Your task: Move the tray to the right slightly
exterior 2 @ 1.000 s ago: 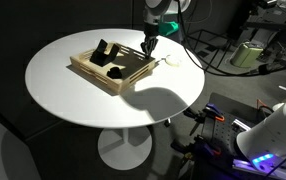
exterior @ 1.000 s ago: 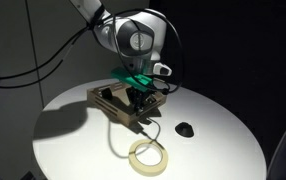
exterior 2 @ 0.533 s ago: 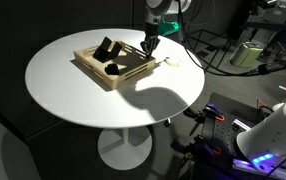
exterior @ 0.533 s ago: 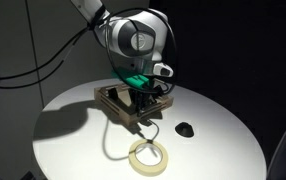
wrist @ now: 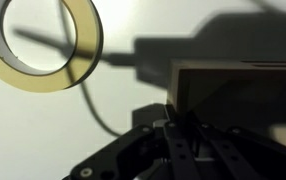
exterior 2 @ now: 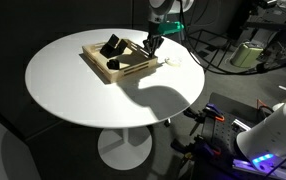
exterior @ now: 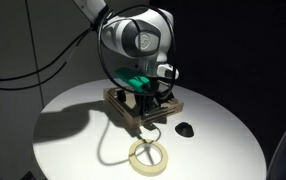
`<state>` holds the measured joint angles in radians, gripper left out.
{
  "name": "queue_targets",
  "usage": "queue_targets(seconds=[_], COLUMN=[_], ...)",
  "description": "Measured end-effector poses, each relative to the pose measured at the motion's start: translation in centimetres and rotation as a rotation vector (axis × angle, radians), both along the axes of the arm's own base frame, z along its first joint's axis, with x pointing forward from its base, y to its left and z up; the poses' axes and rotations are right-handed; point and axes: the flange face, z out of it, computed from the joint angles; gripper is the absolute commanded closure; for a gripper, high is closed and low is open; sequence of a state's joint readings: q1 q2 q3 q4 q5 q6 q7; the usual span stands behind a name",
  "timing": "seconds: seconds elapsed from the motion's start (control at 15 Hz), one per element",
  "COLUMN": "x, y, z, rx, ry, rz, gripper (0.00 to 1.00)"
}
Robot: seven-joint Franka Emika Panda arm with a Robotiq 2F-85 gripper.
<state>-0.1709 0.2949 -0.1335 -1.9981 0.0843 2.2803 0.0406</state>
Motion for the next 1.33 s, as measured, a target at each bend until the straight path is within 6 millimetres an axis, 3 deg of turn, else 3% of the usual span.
queue_targets(seconds=[0.47, 0.53, 0.6, 0.73, 1.2, 1.33], x=[-0.3, -0.3, -0.4, -0.4, -0.4, -0.3], y=[-0.9, -0.9, -1.0, -1.0, -1.1, -0.8], z=[0.0, 0.0, 0.0, 0.0, 0.5, 1.0], rx=[-0.005, -0.005, -0.005, -0.005, -0.007, -0.012], ry=[0.004, 0.004, 0.004, 0.004, -0.003, -0.010], rz=[-0.076, -0.080, -0.085, -0.098, -0.126, -0.131], gripper=[0.97, 0.86, 0.62, 0.58, 0.05, 0.00])
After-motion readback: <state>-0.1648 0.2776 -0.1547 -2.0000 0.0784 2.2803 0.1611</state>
